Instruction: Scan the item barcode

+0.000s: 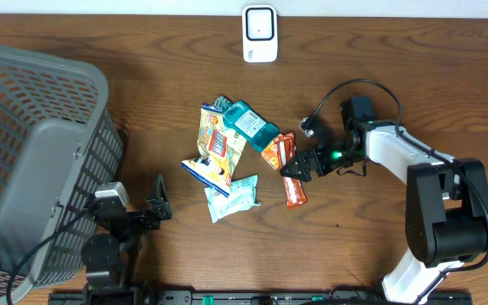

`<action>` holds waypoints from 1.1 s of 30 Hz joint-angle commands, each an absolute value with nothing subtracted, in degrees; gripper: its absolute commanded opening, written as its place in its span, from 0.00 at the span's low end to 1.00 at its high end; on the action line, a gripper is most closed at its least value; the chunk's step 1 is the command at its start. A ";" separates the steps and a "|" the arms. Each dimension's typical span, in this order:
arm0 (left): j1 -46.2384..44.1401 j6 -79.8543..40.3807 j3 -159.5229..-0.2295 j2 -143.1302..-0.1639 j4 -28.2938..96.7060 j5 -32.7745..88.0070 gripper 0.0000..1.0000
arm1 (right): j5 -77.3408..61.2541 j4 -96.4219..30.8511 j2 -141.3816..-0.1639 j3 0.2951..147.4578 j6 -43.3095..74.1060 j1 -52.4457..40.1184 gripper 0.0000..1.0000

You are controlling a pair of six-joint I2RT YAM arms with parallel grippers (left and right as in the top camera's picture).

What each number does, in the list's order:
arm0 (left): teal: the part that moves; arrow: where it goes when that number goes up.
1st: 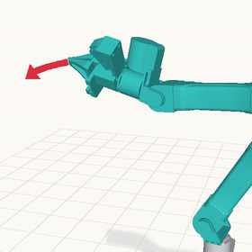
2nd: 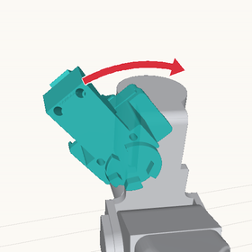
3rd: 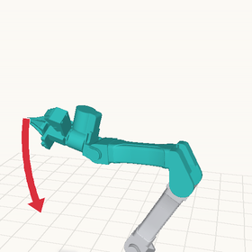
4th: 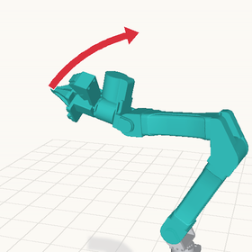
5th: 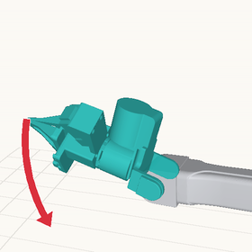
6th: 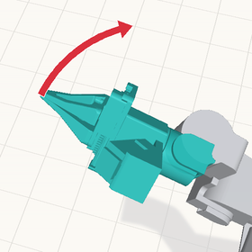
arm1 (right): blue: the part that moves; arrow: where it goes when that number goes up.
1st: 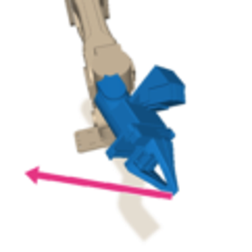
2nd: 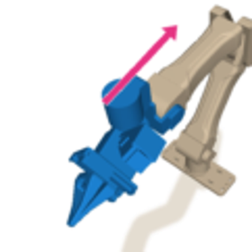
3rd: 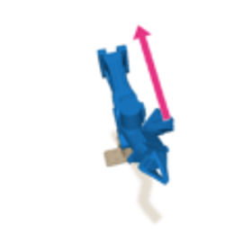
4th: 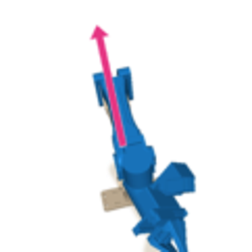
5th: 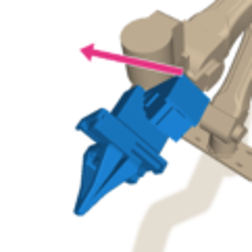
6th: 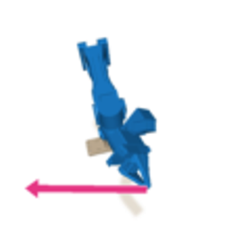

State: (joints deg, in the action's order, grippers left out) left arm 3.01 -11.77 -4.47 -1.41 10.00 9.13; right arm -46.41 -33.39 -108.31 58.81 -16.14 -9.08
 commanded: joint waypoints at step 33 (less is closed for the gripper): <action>3.14 -11.66 -3.60 -1.43 11.46 10.07 1.00 | -31.81 -39.16 -127.42 58.81 -21.45 -11.27 0.06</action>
